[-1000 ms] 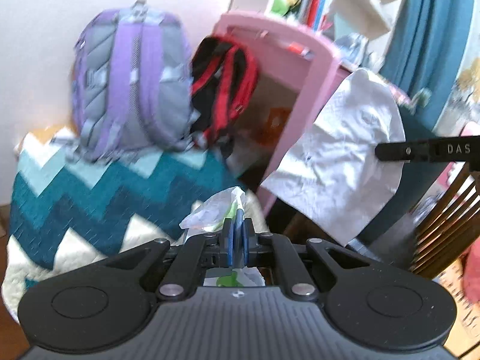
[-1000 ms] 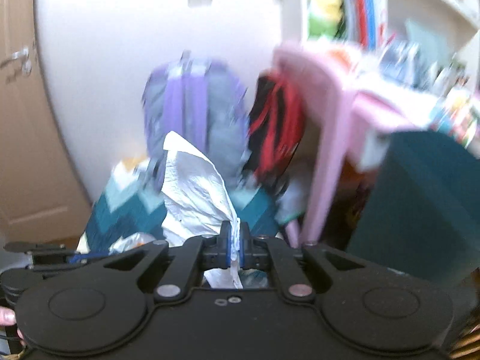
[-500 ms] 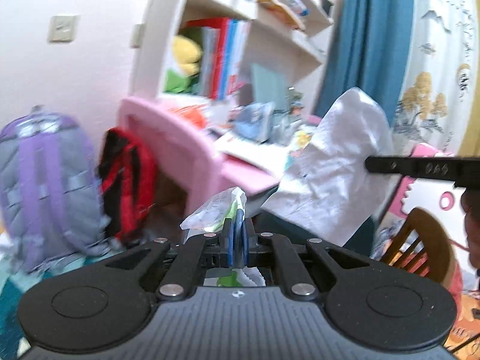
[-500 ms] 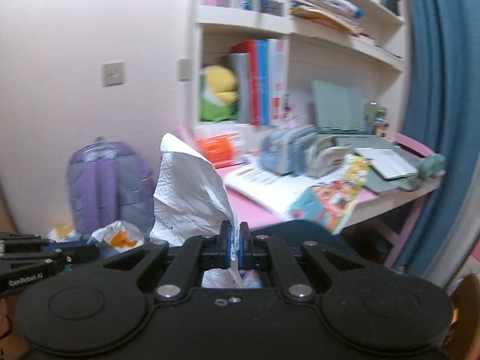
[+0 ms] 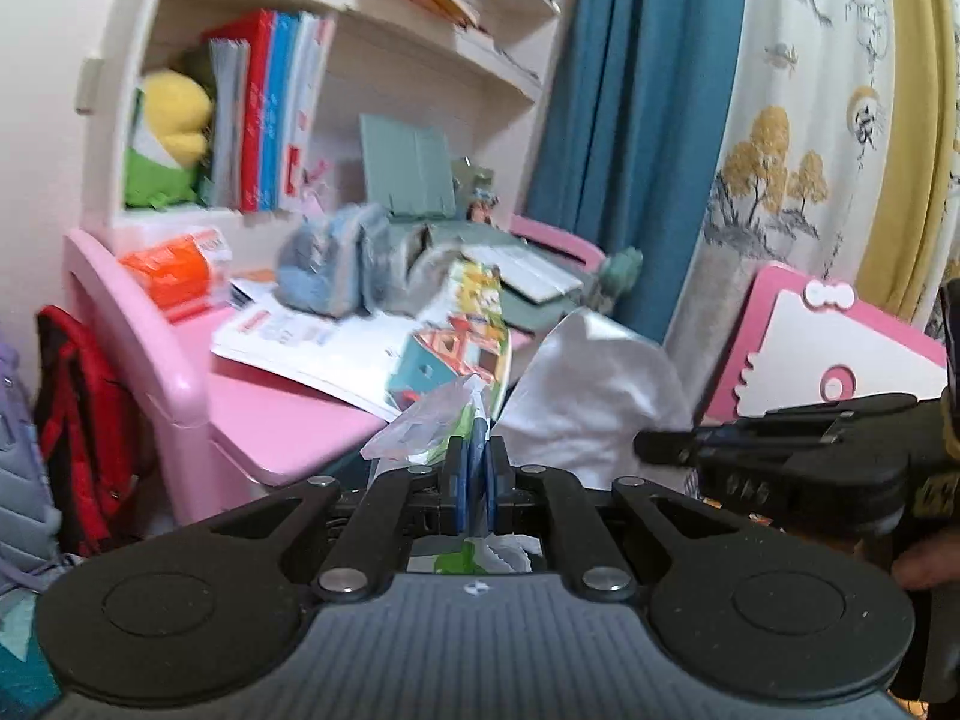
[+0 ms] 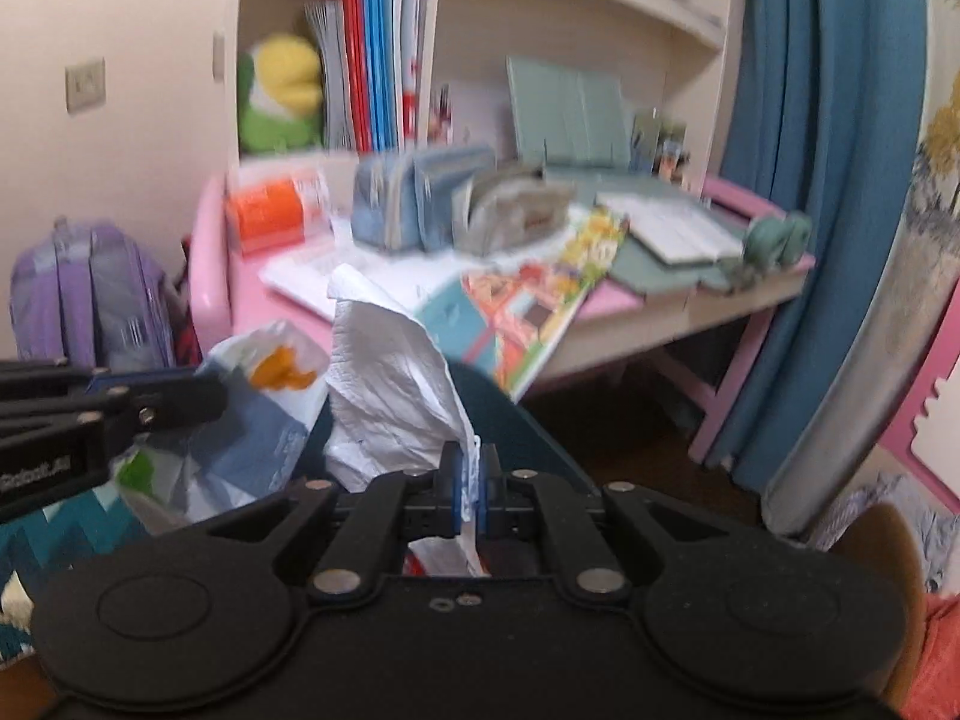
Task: Collect trash
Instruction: 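Carry tissue and plastic bag with left tool up to the teal bin, then open the left tool over the teal bin, dropping tissue and bag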
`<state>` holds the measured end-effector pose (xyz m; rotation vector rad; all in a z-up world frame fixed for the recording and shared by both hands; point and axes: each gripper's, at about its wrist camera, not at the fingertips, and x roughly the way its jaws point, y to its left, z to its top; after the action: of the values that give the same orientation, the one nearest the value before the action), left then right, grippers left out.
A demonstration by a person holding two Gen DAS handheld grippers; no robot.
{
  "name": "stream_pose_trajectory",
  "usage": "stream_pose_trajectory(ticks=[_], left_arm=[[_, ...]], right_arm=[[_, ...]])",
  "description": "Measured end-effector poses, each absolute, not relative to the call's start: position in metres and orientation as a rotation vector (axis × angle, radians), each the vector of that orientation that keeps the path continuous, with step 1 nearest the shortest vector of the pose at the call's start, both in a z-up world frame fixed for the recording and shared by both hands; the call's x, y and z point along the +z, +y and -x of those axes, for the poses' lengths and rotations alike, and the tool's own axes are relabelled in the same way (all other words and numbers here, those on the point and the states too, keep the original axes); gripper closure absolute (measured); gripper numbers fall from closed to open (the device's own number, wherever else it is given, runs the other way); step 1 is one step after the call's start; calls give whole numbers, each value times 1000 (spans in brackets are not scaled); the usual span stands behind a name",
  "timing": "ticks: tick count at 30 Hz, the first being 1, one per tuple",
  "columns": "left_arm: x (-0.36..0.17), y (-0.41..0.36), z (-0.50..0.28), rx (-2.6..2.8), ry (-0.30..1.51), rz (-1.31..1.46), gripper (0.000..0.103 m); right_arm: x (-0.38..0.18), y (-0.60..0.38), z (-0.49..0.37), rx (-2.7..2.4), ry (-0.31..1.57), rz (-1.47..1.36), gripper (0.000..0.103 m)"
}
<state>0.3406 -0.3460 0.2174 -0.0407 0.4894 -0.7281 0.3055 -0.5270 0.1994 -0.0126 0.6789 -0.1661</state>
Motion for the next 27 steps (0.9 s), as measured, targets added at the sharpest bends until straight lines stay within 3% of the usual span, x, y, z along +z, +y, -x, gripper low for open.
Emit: stream_pose_trajectory(ticks=[15, 19, 22, 27], left_arm=[[142, -397, -378, -715, 682, -70, 97], [131, -405, -380, -720, 728, -99, 97], [126, -410, -380, -716, 747, -109, 97], [124, -413, -376, -714, 763, -108, 97]], right_arm=[[149, -531, -329, -115, 880, 24, 91], [143, -533, -331, -119, 907, 30, 83], [141, -535, -330, -117, 914, 25, 64], [144, -537, -324, -112, 909, 17, 61]])
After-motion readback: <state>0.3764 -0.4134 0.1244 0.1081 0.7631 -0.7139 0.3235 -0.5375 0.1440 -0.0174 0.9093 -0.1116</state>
